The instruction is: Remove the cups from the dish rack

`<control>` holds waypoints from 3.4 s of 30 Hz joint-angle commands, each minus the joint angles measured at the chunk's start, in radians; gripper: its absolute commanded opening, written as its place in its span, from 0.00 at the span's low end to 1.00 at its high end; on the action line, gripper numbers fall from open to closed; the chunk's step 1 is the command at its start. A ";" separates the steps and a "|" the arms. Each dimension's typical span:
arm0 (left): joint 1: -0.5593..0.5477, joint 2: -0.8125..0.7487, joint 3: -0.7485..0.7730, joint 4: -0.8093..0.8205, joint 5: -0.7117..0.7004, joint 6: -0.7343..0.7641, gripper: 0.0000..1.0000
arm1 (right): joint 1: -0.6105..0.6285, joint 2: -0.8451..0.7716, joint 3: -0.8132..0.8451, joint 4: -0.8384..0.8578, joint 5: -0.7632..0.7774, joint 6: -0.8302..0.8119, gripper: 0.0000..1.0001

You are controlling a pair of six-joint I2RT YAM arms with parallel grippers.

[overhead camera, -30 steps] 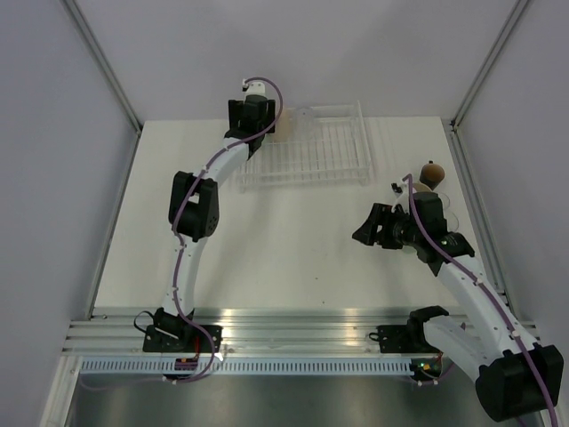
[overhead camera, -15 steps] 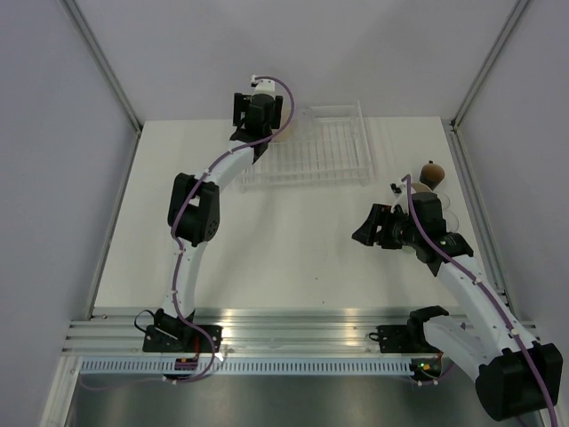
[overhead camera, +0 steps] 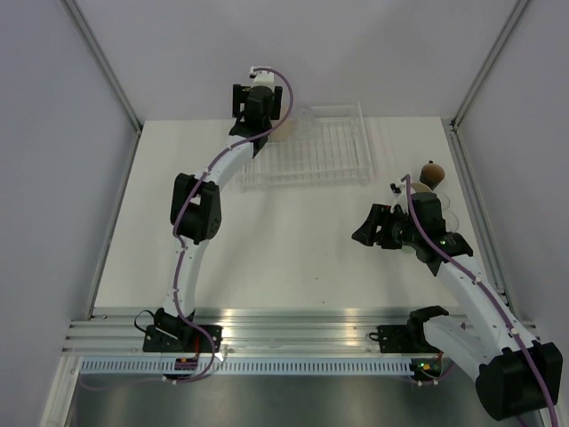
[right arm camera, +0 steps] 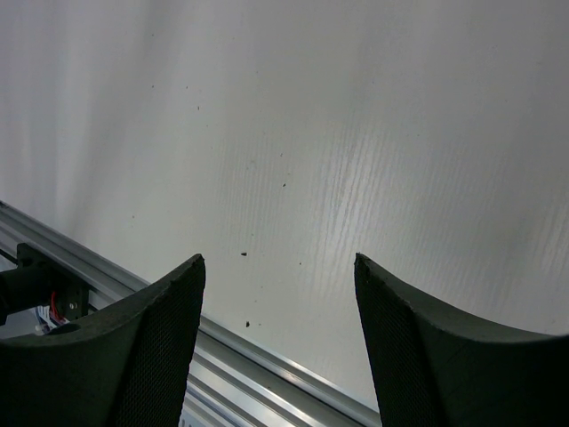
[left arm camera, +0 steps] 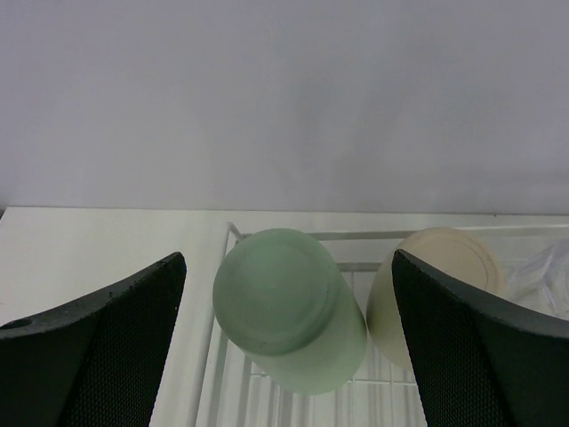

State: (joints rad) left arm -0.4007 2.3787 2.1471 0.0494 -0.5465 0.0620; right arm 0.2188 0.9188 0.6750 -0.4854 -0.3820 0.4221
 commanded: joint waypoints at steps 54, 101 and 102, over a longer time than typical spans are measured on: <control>0.034 0.054 0.027 -0.100 0.187 -0.126 0.43 | 0.004 0.034 -0.014 0.045 0.015 -0.008 0.70; 0.210 -1.254 -1.829 0.851 1.338 -1.626 0.02 | 0.373 0.000 -0.235 0.801 0.176 0.236 0.70; 0.217 -1.239 -1.854 0.881 1.343 -1.646 0.02 | 0.385 0.000 -0.244 0.838 0.183 0.234 0.70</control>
State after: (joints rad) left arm -0.2089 1.1145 0.3672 0.6350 0.6651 -1.3483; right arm 0.5713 0.9482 0.4595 0.1440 -0.2344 0.6212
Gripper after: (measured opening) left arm 0.738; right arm 0.706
